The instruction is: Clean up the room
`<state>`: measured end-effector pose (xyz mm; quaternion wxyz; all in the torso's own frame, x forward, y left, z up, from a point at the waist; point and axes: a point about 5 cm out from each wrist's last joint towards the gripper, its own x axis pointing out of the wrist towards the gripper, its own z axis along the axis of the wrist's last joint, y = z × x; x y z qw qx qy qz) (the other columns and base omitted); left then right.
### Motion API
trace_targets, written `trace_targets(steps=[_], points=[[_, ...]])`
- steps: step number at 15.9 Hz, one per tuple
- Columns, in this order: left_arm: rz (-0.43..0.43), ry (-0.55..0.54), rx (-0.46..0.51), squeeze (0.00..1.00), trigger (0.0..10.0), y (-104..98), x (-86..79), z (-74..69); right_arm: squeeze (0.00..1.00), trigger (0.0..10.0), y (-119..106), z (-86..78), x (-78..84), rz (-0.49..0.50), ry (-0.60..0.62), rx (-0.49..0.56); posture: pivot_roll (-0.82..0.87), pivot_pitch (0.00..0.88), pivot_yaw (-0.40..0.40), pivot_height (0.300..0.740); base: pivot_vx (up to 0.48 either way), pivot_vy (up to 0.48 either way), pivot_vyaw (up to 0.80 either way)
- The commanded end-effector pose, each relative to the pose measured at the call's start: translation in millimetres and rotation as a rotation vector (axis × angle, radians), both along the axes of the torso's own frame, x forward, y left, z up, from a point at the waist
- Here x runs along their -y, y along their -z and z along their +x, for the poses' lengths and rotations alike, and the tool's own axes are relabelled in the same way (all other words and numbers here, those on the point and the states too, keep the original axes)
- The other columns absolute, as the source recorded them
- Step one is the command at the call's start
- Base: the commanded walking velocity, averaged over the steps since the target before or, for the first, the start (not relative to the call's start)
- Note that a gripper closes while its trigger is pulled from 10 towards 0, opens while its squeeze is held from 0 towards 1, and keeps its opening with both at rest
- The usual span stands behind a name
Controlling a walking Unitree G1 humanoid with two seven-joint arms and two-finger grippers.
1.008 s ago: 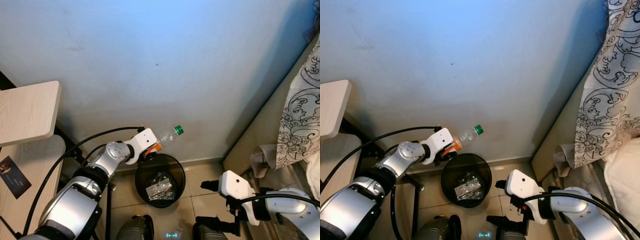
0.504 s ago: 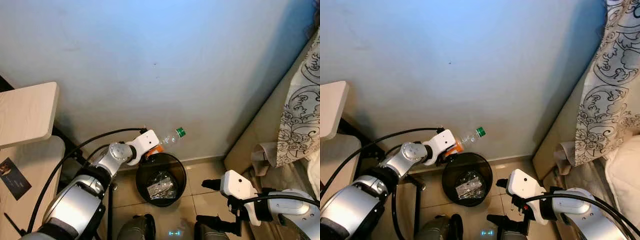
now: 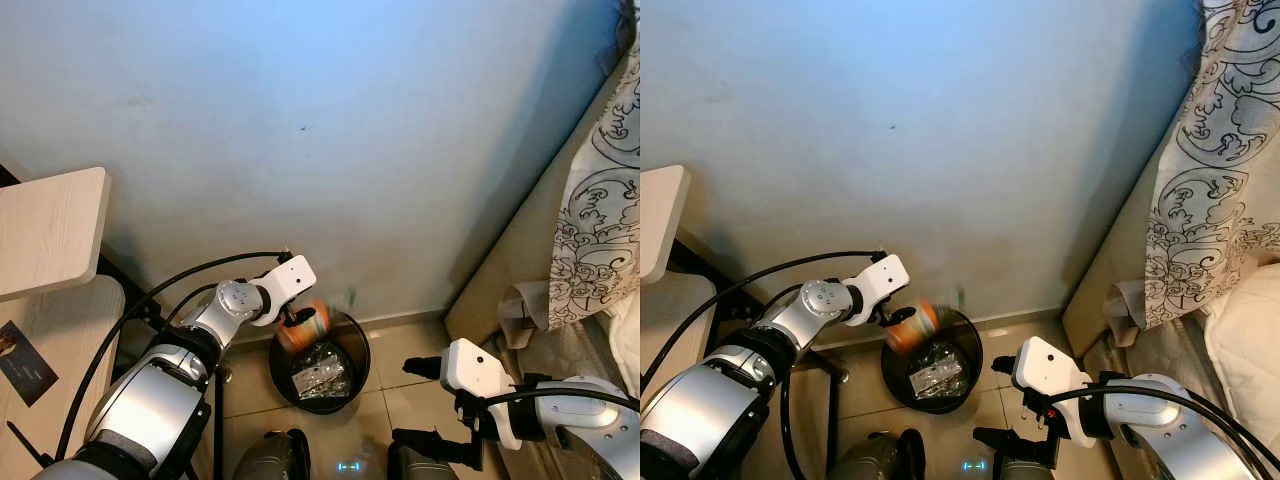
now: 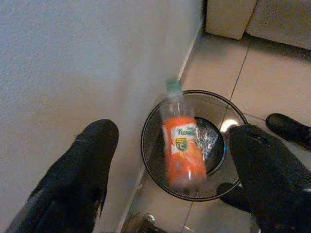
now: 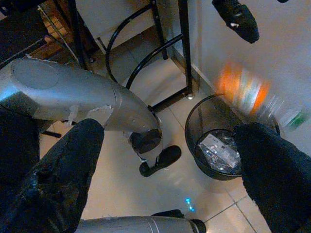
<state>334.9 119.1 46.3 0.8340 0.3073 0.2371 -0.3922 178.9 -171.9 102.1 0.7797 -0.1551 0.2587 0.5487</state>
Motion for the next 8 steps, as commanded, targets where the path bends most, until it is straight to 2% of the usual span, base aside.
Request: trace_targets(steps=[1,6,7,8], points=[[0.012,-0.009,-0.016,1.00,10.0,3,-4.8,-1.8,0.00,10.0,0,-2.2,-0.3,-0.002,-0.015,-0.009,-0.16,0.181,0.117,0.740,0.000,0.000,0.00],[-0.004,-0.039,-0.002,1.00,10.0,2,-9.7,-0.8,0.00,10.0,0,0.8,-0.1,-0.003,-0.010,-0.001,-0.15,0.175,0.113,0.740,0.000,0.000,0.00],[-0.081,-0.098,0.017,1.00,10.0,-4,-10.4,3.6,0.00,10.0,-1,2.8,0.4,0.012,0.027,0.013,-0.15,0.168,0.116,0.740,0.000,0.000,0.00],[-0.225,-0.182,0.033,1.00,10.0,-13,-9.1,9.4,0.00,10.0,-4,4.8,0.2,0.053,0.093,0.030,-0.14,0.160,0.116,0.740,0.000,0.000,0.00]])
